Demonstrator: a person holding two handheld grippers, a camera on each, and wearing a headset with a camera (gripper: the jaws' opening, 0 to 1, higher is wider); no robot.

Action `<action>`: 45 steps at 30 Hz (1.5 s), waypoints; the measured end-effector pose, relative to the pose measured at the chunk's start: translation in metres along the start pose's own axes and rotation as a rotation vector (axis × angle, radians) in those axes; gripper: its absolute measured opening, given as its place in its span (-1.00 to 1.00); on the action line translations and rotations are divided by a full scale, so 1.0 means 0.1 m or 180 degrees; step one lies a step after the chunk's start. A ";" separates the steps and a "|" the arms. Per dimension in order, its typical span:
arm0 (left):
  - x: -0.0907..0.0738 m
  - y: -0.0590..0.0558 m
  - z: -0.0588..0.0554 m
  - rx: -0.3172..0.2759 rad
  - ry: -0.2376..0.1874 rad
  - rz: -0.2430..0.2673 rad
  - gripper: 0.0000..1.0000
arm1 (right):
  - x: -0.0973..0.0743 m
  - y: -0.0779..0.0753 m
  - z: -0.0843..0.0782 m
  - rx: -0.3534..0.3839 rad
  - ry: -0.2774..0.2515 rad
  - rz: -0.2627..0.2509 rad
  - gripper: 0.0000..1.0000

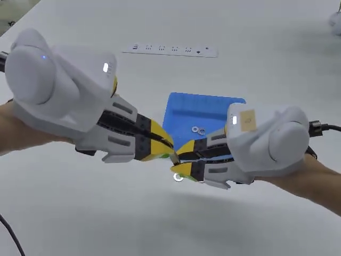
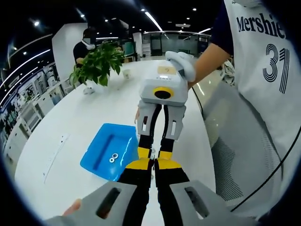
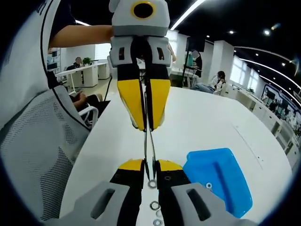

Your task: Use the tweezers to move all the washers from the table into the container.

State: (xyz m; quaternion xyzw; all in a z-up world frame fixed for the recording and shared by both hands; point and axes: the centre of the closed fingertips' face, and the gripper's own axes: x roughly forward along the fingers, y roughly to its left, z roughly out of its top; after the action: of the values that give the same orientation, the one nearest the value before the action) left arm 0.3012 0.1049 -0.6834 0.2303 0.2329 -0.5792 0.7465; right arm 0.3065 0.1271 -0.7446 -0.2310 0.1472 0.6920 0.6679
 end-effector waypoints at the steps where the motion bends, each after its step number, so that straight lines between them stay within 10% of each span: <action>1: 0.01 -0.01 -0.03 -0.0025 0.0013 -0.0016 -0.87 | 0.02 0.02 -0.02 -0.0020 0.0022 0.0010 -0.78; 45: 0.27 0.02 -0.34 -0.0280 0.0215 -0.0123 -0.86 | 0.21 0.03 -0.35 0.0240 0.0151 0.0128 -0.76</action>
State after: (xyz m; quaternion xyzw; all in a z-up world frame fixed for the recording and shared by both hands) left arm 0.3068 0.1054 -0.7265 0.2122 0.2876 -0.5746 0.7362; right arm 0.3082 0.1273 -0.7851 -0.2191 0.1936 0.6936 0.6584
